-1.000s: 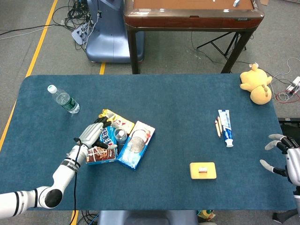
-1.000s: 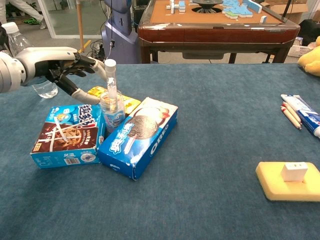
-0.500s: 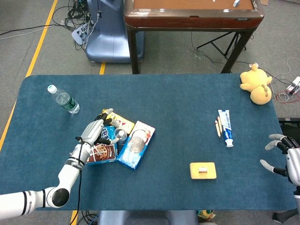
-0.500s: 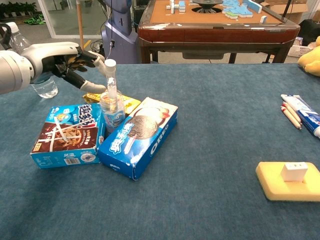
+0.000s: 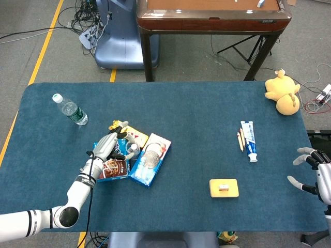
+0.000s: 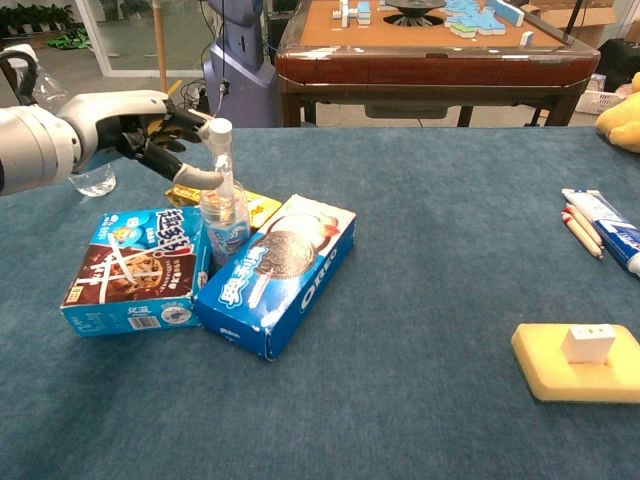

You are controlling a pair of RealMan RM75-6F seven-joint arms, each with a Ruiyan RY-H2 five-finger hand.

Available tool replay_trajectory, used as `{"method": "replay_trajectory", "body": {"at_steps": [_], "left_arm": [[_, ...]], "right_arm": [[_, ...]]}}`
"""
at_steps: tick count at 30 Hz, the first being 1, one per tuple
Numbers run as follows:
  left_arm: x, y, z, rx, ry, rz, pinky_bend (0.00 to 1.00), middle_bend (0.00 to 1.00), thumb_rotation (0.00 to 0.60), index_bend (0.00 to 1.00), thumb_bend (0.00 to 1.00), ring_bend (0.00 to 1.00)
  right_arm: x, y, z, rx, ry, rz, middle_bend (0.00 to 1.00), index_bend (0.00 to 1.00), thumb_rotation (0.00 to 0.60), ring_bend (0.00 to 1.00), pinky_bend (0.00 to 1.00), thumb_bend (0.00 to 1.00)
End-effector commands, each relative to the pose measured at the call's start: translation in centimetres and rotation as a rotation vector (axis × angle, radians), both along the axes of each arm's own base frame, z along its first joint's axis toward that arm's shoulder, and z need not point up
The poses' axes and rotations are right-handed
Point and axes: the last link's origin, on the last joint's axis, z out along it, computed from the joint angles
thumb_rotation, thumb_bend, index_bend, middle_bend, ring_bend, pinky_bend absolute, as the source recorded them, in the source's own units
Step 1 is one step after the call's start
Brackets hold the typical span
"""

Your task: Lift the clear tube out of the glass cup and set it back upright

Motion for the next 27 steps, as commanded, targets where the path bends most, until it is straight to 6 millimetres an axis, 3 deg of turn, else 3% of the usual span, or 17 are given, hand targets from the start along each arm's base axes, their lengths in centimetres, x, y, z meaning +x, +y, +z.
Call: {"method": "replay_trajectory", "body": {"at_steps": [1,27], "left_arm": [[0.20,0.17,-0.15,0.001,-0.002,0.000,0.00,0.00,0.600,0.43,0.24,0.00],[0.17,0.30,-0.35,0.016,0.014,0.004,0.00,0.00,0.600,0.50,0.26,0.00]], "right_arm": [[0.00,0.02,0.02,-0.001,0.000,0.000,0.32,0.53,0.600,0.27,0.50,0.01],[0.00,0.05,0.10,-0.003,-0.002,0.001,0.32,0.53,0.600,0.27,0.50,0.01]]}}
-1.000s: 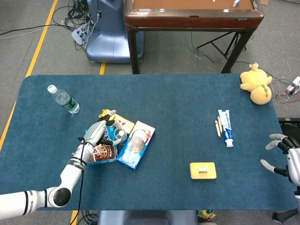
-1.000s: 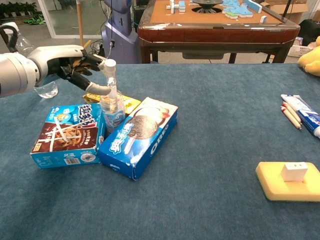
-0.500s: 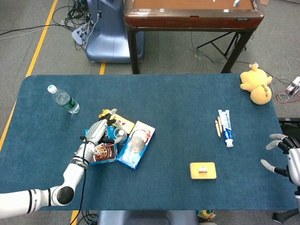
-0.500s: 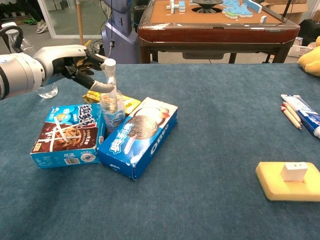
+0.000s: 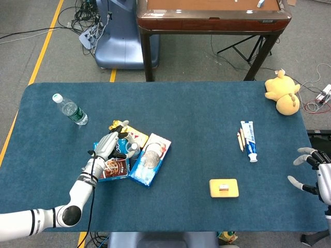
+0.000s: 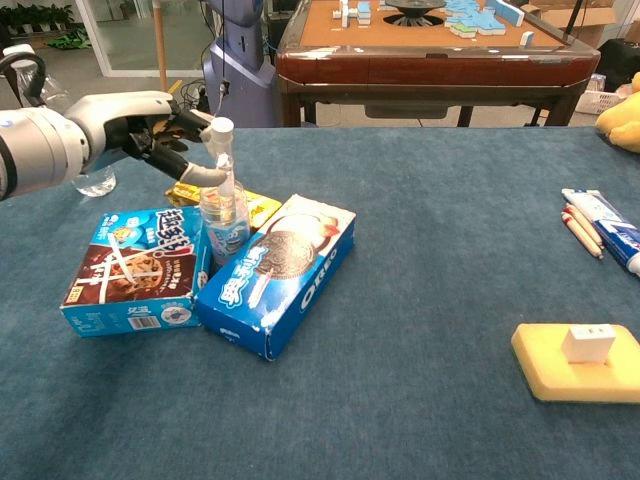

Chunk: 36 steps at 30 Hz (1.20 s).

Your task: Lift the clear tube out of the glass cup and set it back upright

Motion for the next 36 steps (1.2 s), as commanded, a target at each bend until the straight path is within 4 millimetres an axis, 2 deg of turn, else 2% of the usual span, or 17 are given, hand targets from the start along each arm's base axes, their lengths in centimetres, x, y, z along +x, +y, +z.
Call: {"method": "replay_trajectory", "body": {"at_steps": [1,20,36], "left_arm": [[0.03,0.02,-0.04,0.000,0.001,-0.001,0.00,0.00,0.600,0.50,0.26,0.00],[0.01,0.18,-0.04,0.013,0.011,-0.008,0.00,0.00,0.600,0.53,0.26,0.00],[0.79,0.30,0.42,0.025,-0.010,-0.027,0.00,0.00,0.600,0.56,0.26,0.00]], "right_arm": [[0.01,0.00,0.01,0.000,0.000,0.000,0.32,0.53,0.600,0.27,0.50,0.01],[0.00,0.00,0.01,0.000,-0.001,0.000,0.32,0.53,0.600,0.27,0.50,0.01],[-0.01,0.03,0.11,-0.003,-0.004,0.000,0.32,0.53,0.600,0.27,0.50,0.01]]}}
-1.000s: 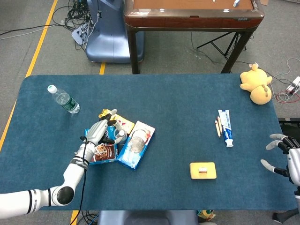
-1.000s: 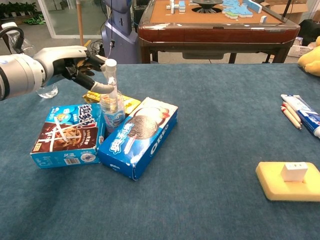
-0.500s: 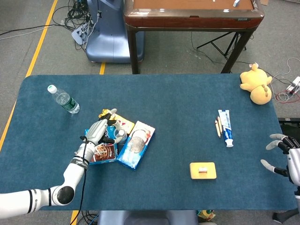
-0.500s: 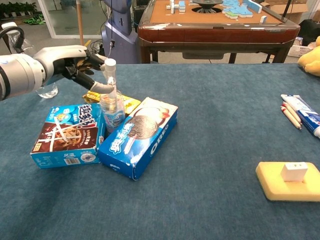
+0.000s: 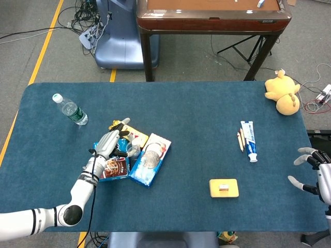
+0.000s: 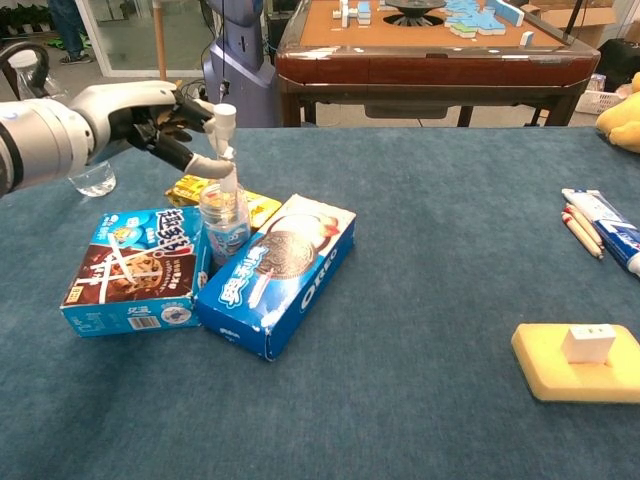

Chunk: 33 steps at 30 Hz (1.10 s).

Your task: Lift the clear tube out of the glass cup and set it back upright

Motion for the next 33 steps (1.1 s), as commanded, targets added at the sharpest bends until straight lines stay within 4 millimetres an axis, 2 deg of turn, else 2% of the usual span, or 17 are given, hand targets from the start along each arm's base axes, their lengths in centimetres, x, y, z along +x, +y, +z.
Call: {"method": "replay_trajectory", "body": {"at_steps": [1,14,25,33], "left_arm": [[0.2,0.0,0.2,-0.001,-0.005,-0.008,0.00,0.00,0.600,0.56,0.26,0.00],[2.0,0.7,2.5,0.063,-0.024,-0.059,0.00,0.00,0.600,0.56,0.26,0.00],[3.3,1.3,5.8,0.131,-0.019,-0.081,0.00,0.00,0.600,0.56,0.26,0.00],[4.1,1.0,8.7,0.137,0.016,-0.073,0.00,0.00,0.600,0.56,0.26,0.00]], "right_arm": [[0.0,0.0,0.0,0.000,0.000,0.000,0.32,0.53,0.600,0.27,0.50,0.01],[0.1,0.1,0.1,-0.005,-0.005,0.003,0.32,0.53,0.600,0.27,0.50,0.01],[0.1,0.1,-0.2,0.009,-0.003,0.005,0.32,0.53,0.600,0.27,0.50,0.01],[0.1,0.1,-0.4,0.016,0.000,0.004,0.32,0.53,0.600,0.27,0.50,0.01]]}}
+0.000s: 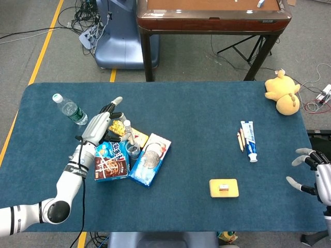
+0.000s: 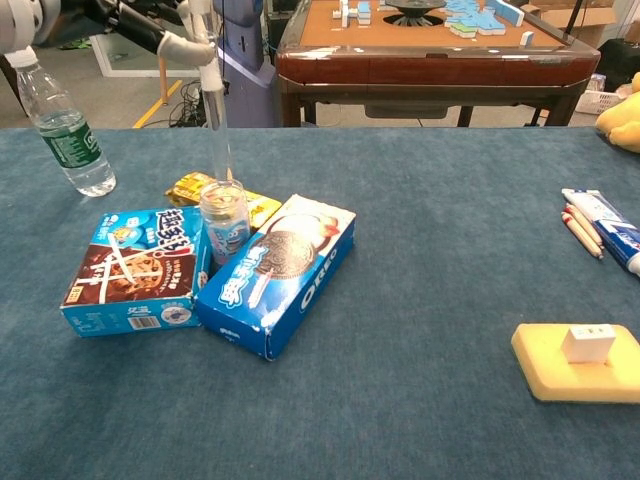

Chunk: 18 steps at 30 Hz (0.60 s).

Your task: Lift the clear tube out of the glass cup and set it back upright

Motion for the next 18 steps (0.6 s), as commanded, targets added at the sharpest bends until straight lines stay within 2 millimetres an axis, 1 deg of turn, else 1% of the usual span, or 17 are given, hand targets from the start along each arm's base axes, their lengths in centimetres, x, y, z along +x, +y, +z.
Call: {"method": "replay_trajectory", "body": {"at_steps": [1,8,14,16,18], "left_arm": [[0.5,-0.2,1.2,0.007,0.030,-0.002,0.00,0.00,0.600,0.56,0.26,0.00],[0.9,-0.7,2.9,0.025,0.130,-0.013,0.00,0.00,0.600,0.56,0.26,0.00],[0.6,-1.5,4.0,0.025,0.296,-0.034,0.00,0.00,0.600,0.57,0.26,0.00],[0.6,-1.6,4.2,0.019,0.298,-0.022,0.00,0.00,0.600,0.58,0.26,0.00],[0.5,-1.7,4.3,0.009,0.263,-0.001,0.00,0.00,0.600,0.58,0.26,0.00]], "right_arm": [[0.0,0.0,-0.1,0.003,0.001,0.001,0.32,0.53,0.600,0.27,0.50,0.01],[0.0,0.0,-0.2,0.008,0.004,0.000,0.32,0.53,0.600,0.27,0.50,0.01],[0.0,0.0,-0.3,0.009,0.005,0.000,0.32,0.53,0.600,0.27,0.50,0.01],[0.1,0.0,-0.4,0.012,0.006,0.000,0.32,0.53,0.600,0.27,0.50,0.01],[0.1,0.0,-0.4,0.014,0.006,0.000,0.32,0.53,0.600,0.27,0.50,0.01]]}}
